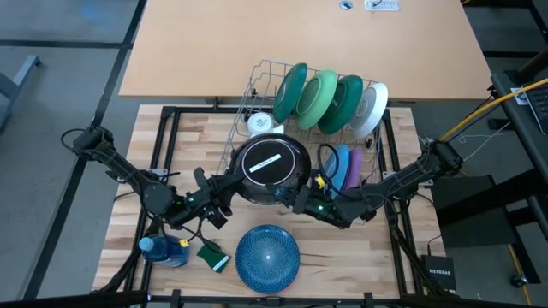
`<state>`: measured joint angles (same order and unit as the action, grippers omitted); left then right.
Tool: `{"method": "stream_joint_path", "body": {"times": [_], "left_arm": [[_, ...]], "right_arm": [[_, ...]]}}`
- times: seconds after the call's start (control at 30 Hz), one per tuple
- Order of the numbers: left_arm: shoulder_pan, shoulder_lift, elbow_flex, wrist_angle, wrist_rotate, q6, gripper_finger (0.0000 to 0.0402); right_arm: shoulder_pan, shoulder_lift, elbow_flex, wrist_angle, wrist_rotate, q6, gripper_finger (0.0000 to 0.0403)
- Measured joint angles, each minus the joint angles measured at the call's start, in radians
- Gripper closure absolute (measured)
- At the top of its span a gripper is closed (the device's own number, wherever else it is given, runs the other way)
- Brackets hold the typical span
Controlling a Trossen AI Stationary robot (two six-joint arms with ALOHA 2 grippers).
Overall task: Sort dishes
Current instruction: Put the orange plate in the dish rack
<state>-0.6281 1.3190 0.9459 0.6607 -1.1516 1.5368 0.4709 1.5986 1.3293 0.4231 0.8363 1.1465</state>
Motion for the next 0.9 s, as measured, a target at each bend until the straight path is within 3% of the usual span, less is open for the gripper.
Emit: {"method": "stream_joint_path", "body": {"times": [0.17, 0.53, 0.9], "left_arm": [[0.000, 0.000, 0.000, 0.001, -0.011, 0.039, 0.0322], [0.008, 0.000, 0.002, 0.000, -0.008, 0.006, 0.0224], [0.008, 0.000, 0.002, 0.001, -0.041, -0.089, 0.0214]], "right_arm": [[0.000, 0.000, -0.001, -0.005, -0.011, -0.001, 0.0359], [-0.002, 0.003, -0.002, -0.016, -0.012, -0.038, 0.0361], [-0.001, -0.005, -0.002, -0.006, 0.010, -0.152, 0.0361]]}}
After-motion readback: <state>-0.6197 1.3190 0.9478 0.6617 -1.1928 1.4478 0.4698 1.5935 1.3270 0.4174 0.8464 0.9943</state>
